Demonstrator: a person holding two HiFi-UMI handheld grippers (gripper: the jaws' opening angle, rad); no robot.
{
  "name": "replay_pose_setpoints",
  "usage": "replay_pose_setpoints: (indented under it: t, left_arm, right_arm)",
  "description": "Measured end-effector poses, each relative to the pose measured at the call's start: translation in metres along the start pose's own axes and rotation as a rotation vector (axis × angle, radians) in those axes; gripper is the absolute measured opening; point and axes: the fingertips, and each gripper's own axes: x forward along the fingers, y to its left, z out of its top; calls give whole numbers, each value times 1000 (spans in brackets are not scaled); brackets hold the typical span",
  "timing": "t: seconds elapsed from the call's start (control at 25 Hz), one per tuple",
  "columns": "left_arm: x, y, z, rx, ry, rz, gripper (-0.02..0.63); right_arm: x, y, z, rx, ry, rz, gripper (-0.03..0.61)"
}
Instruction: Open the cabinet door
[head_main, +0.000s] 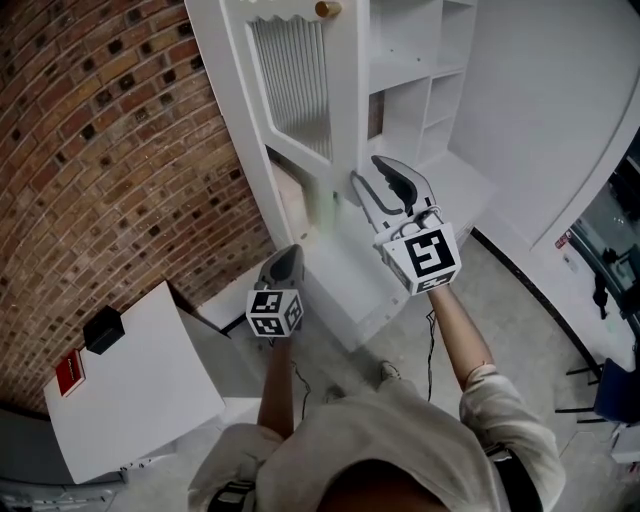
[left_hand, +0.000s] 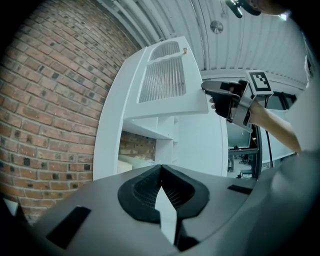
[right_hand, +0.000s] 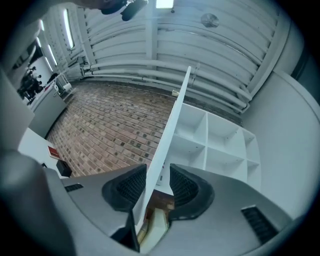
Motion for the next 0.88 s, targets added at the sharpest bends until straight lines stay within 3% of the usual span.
replay_pose_setpoints:
  t: [0.16,0.52,0.88]
  left_arm:
    - [4,-5,1,1,-2,-1,26]
    - [15,-10,4,13,3,15,26]
    - [31,-10,12,30,-6,62,26]
  right_arm:
    - [-14,9,17,40,-92,53,150]
    - [-22,-20,-22,43,-14,-4,137]
    - [-25,-45,-80,113,56,-22,57]
